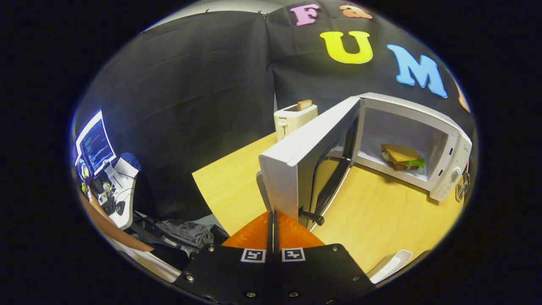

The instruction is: Open the microwave, put the food inside, and close the microwave door.

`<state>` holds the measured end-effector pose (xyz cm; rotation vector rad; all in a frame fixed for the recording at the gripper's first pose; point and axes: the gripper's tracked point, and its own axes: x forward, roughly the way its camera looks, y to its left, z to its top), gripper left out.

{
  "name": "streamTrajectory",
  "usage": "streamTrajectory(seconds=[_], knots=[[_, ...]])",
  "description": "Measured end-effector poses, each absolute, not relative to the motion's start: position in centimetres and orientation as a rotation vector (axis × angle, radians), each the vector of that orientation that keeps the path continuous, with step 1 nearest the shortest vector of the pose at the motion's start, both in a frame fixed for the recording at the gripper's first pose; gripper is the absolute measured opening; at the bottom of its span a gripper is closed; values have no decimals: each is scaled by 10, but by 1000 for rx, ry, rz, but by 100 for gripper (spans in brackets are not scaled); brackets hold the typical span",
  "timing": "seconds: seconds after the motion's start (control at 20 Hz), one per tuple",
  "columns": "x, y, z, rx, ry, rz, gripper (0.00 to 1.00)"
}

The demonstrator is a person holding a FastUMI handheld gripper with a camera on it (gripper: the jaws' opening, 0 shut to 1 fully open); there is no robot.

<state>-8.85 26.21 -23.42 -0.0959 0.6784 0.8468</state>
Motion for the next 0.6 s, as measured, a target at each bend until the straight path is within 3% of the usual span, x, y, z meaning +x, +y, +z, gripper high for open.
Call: streamTrajectory(seconds=[0.15, 0.3, 0.6], knots=[[-89, 239, -240, -111, 702, 811, 0], [-104, 238, -228, -43, 720, 884, 0], [-88, 229, -240, -23, 736, 829, 0]])
